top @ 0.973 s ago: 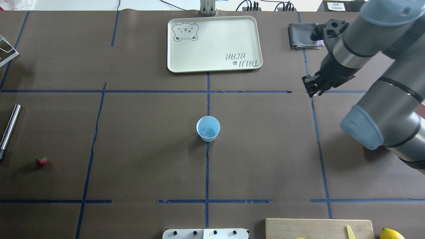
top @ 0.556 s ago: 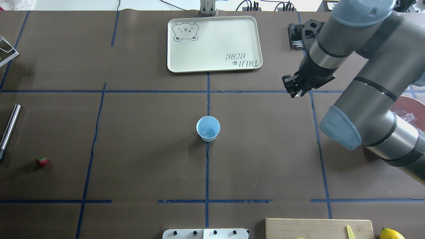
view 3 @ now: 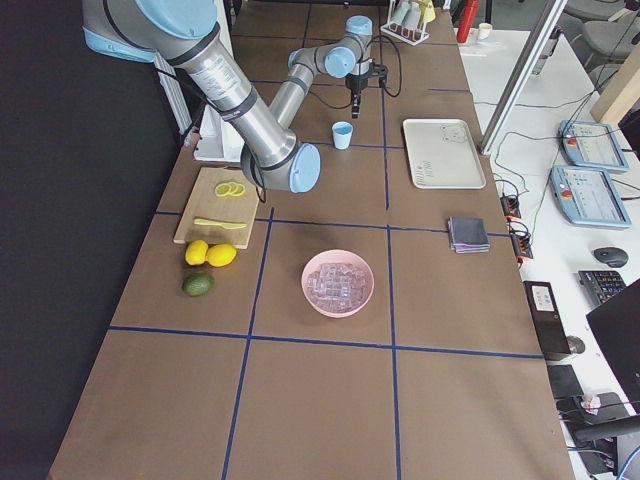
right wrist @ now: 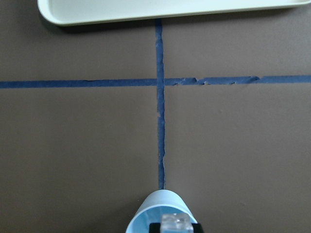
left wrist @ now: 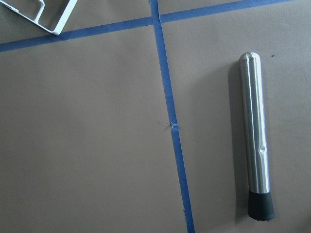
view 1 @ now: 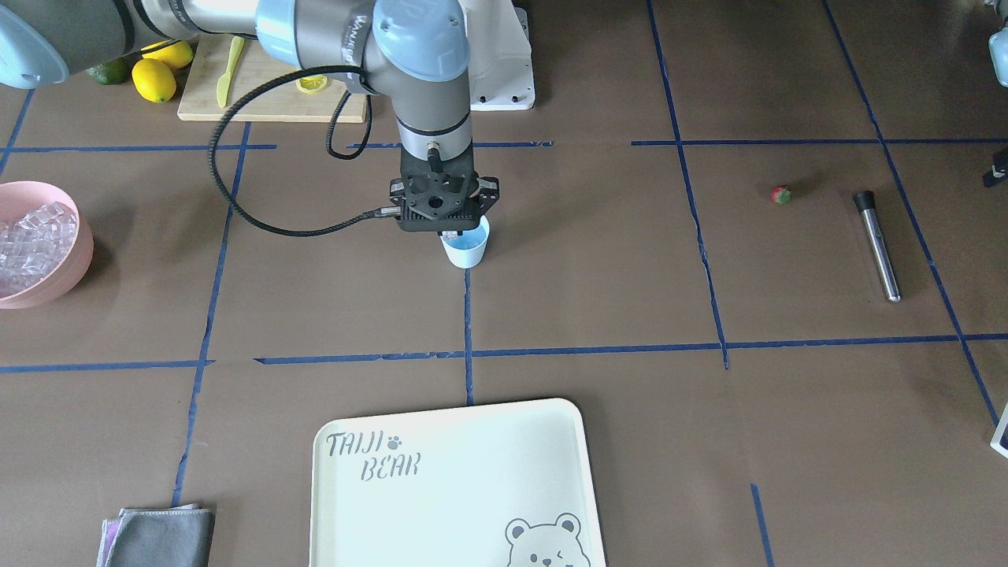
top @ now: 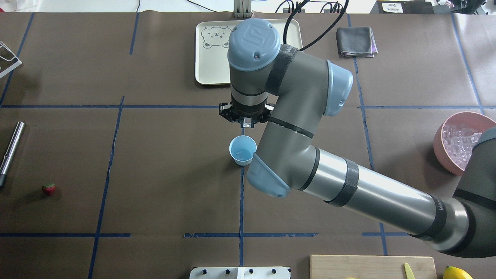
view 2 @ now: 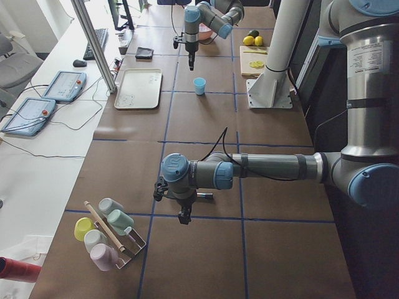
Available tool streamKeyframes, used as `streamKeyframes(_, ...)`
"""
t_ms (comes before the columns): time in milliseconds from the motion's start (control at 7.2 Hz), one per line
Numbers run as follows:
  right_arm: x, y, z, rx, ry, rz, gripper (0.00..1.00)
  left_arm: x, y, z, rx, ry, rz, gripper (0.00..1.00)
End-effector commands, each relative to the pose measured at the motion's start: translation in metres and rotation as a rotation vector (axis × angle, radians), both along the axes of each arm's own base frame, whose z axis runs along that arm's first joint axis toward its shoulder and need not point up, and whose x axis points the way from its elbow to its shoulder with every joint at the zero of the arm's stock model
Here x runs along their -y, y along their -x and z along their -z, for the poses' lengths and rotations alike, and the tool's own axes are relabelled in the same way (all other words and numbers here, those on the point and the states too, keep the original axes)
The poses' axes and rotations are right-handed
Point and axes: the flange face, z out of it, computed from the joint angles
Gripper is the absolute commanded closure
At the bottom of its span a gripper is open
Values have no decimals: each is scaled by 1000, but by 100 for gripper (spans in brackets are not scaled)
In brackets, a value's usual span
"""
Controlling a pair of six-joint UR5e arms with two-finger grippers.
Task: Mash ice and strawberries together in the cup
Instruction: 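Carry the held ice with the right gripper over the blue cup, then open the right gripper to drop the ice into the blue cup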
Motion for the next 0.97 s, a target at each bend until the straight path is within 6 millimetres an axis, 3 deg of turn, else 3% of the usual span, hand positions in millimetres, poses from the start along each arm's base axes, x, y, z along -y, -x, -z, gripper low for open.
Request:
streamKeyframes(0, -23, 31, -7, -22, -6, -5, 100, 0, 0, -1, 0, 1, -1, 0)
streamKeyframes(278, -38, 43, -22, -45, -2, 17, 100, 0, 0, -1, 1, 2, -1, 0)
streamKeyframes(695, -42, 46, -32, -54, -7, 35, 96, 0, 0, -2, 2, 4, -1, 0)
streamKeyframes(834, -43, 45, -32, -50, 0, 26, 16, 0, 0, -2, 2, 4, -1, 0)
